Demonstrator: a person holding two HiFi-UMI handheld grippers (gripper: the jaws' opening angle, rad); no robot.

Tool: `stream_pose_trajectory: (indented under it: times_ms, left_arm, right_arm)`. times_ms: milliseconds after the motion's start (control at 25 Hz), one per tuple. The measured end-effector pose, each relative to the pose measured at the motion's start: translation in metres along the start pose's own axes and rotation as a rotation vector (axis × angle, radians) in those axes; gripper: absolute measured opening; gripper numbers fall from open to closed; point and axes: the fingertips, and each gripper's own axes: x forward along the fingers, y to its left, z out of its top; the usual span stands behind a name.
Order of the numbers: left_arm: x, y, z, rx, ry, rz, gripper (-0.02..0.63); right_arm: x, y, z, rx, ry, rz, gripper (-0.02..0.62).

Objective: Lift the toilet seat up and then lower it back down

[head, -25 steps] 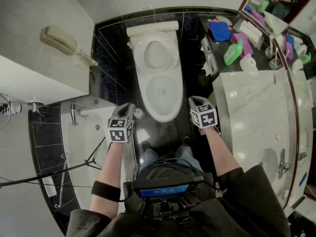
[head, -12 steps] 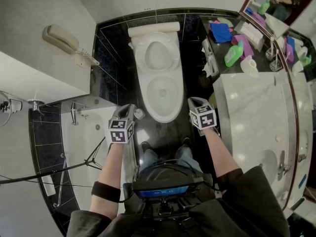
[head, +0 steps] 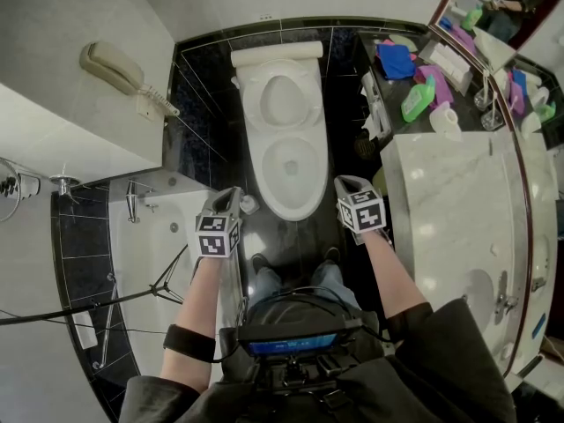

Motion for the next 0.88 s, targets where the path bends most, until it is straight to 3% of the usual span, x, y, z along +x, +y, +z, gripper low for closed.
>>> stream_pose_trajectory:
  times_ms: [880]
  left_arm:
    - [0.002,-0.004,-0.007,0.000,0.016,-0.002,0.006]
  right_arm:
    - [-0.001,-0.001,-0.003,0.003,0.011,0.000,0.009]
